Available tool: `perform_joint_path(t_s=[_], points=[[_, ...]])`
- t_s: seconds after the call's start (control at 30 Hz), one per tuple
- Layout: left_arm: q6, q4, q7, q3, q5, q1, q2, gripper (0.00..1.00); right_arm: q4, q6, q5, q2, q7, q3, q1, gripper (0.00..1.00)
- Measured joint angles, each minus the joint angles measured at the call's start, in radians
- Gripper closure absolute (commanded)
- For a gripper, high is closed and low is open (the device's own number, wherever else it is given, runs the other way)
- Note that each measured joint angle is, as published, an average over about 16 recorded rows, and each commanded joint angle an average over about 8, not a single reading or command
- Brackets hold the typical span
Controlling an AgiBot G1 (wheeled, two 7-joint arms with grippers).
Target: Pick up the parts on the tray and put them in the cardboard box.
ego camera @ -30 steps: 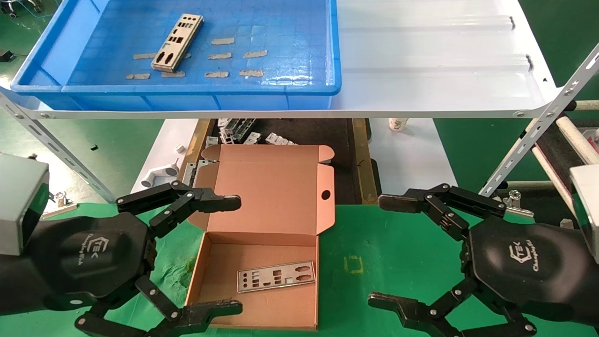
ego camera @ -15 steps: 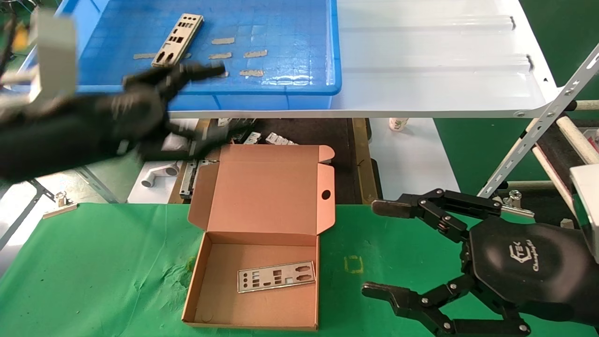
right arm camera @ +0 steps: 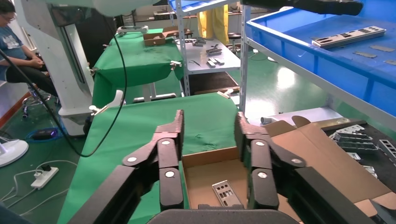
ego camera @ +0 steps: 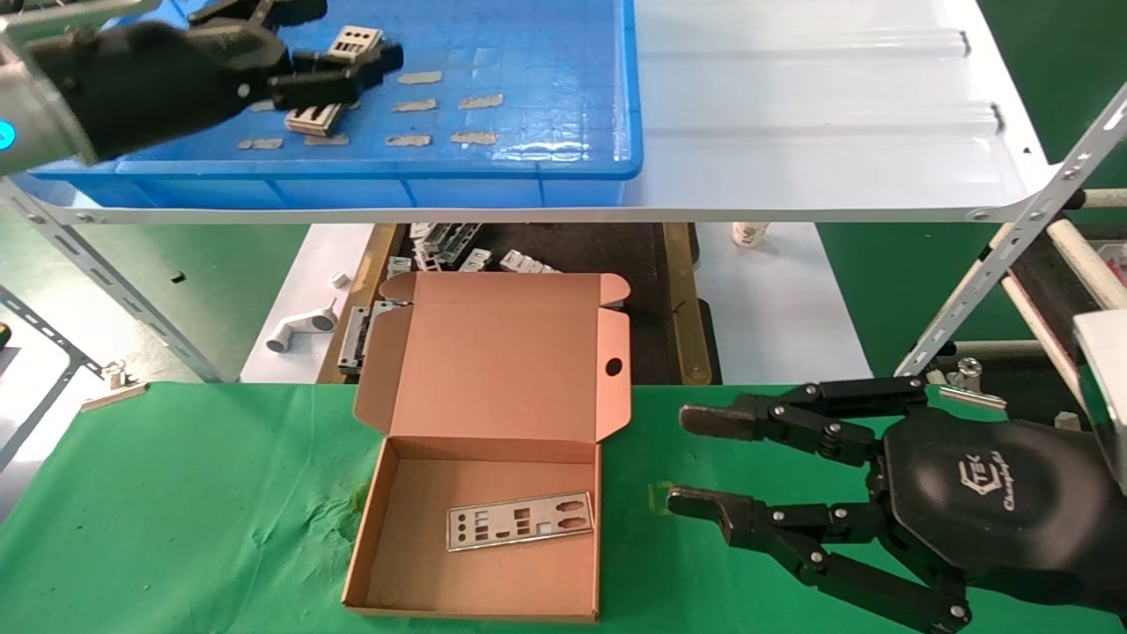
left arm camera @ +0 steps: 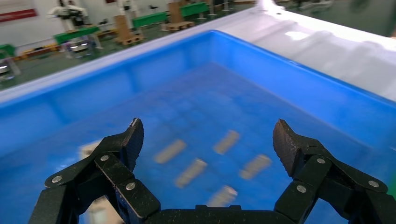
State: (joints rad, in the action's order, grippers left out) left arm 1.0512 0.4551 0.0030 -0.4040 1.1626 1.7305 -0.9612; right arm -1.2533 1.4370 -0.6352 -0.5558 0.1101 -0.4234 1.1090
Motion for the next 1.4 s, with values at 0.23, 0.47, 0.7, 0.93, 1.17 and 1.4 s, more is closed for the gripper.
perform_joint_path(t_s=[0.23, 0.47, 0.7, 0.93, 1.17, 1.4], points=[[-0.096, -0.192, 0.047, -0.033, 0.073, 0.113, -0.069, 0.0, 0.0, 0.0, 0.0, 0.0, 0.0, 0.0, 0.0, 1.0], [-0.169, -0.319, 0.074, -0.061, 0.121, 0.177, -0.124, 0.0, 0.0, 0.0, 0.0, 0.0, 0.0, 0.0, 0.0, 1.0], [-0.21, -0.396, 0.072, -0.071, 0.138, 0.207, -0.158, 0.0, 0.0, 0.0, 0.0, 0.0, 0.0, 0.0, 0.0, 1.0], [-0.235, -0.442, 0.048, -0.072, 0.14, 0.22, -0.173, 0.13, 0.0, 0.0, 0.0, 0.0, 0.0, 0.0, 0.0, 1.0], [-0.246, -0.461, 0.025, -0.074, 0.143, 0.224, -0.18, 0.53, 0.0, 0.0, 0.0, 0.0, 0.0, 0.0, 0.0, 1.0], [-0.255, -0.464, 0.017, -0.078, 0.148, 0.222, -0.182, 0.96, 0.0, 0.0, 0.0, 0.0, 0.0, 0.0, 0.0, 1.0]])
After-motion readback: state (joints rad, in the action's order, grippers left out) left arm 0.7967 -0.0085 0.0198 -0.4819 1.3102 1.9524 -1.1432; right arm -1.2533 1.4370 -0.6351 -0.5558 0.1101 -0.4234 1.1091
